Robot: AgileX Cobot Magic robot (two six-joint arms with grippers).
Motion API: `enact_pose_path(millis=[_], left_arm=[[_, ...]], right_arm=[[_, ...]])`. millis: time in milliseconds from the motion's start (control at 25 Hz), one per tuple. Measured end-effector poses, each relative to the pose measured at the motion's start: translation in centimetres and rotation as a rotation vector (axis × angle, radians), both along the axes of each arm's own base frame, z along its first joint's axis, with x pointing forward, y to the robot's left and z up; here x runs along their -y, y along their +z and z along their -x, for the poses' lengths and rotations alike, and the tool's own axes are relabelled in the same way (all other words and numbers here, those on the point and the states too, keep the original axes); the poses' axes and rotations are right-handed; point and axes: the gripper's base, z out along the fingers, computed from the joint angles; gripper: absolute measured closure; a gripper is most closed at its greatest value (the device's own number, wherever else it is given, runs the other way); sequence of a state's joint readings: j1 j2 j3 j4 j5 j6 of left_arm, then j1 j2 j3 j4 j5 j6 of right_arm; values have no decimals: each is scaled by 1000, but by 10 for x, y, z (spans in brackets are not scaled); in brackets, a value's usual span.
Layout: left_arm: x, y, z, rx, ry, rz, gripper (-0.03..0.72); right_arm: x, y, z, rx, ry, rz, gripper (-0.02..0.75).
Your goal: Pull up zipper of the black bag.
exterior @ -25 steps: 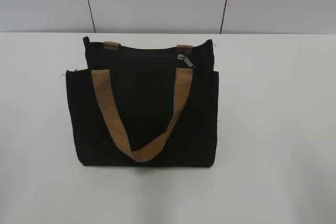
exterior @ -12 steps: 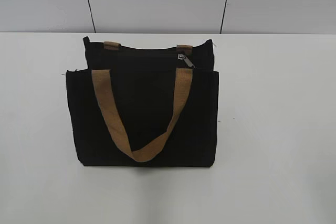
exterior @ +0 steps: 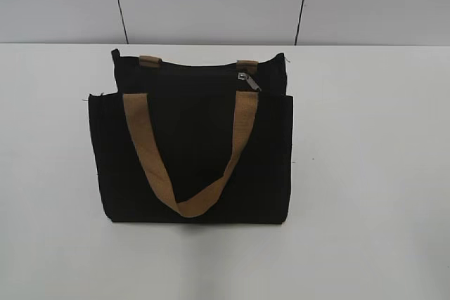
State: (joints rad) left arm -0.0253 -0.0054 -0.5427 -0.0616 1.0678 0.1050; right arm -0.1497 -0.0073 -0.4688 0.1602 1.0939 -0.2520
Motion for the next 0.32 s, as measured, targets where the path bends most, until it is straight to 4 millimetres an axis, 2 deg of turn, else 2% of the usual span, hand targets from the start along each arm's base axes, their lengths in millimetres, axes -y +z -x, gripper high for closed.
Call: enact_pose_path(millis=[320], left_arm=[[0,0,0,-1,-1,1,202]], right_arm=[[0,0,0,0,0,0,145]])
